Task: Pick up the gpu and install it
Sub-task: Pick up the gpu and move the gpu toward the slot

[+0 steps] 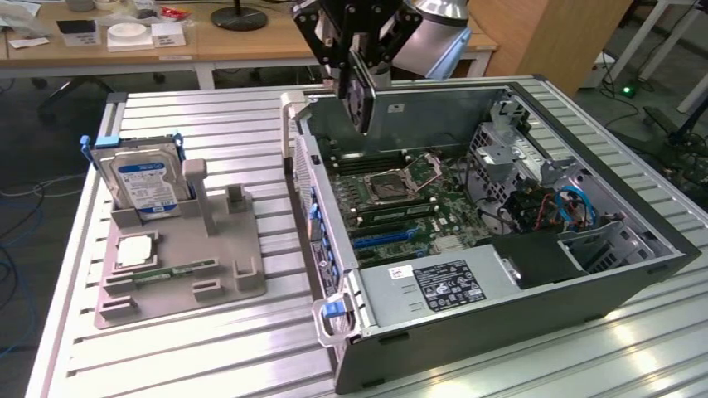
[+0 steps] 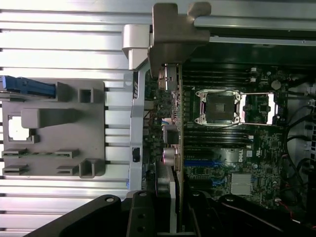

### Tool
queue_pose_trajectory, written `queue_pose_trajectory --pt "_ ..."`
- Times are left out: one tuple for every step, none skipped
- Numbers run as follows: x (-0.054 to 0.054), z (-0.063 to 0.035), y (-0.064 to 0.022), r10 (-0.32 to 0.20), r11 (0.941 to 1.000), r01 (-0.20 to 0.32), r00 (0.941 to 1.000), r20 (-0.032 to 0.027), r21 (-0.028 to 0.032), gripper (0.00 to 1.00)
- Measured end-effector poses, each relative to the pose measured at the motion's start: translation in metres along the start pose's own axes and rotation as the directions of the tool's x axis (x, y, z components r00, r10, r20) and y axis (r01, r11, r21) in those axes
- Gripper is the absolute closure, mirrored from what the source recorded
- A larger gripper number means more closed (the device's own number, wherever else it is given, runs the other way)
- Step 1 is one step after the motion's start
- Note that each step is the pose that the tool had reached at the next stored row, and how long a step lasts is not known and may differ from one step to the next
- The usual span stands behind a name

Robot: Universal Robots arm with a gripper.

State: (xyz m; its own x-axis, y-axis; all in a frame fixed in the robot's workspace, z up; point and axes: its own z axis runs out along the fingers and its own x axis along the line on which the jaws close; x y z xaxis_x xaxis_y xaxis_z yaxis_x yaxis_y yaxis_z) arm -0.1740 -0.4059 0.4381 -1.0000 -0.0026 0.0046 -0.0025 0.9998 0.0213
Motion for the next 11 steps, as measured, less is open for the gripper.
queue_pose_trajectory --pt "-0.002 0.0 0.0 0.0 1.0 0.0 1.0 0.0001 0.0 0.72" --pt "-0.003 0.0 0.0 0.0 1.0 0.0 1.0 0.0 0.0001 0.72" --pt "-0.004 0.0 0.0 0.0 1.0 0.0 1.0 0.0 0.0 0.72" --pt "-0.006 0.0001 0.0 0.0 1.0 0.0 1.0 0.0 0.0 0.72" --pt "-0.007 0.0001 0.0 0.0 1.0 0.0 1.0 0.0 0.0 0.72" --pt "-0.009 0.0001 0.0 0.0 1.0 0.0 1.0 0.0 0.0 0.72" --pt "-0.011 0.0001 0.0 0.0 1.0 0.0 1.0 0.0001 0.0 0.72" --pt "-0.012 0.0001 0.0 0.0 1.0 0.0 1.0 0.0 0.0 0.72" --pt "-0.014 0.0001 -0.0001 0.0 1.0 0.0 1.0 0.0 0.0001 0.72" --pt "-0.015 0.0002 0.0 0.0 1.0 0.0 1.0 0.0 0.0 0.72" --pt "-0.017 0.0002 -0.0001 0.0 1.0 0.0 1.0 0.0 0.0 0.72"
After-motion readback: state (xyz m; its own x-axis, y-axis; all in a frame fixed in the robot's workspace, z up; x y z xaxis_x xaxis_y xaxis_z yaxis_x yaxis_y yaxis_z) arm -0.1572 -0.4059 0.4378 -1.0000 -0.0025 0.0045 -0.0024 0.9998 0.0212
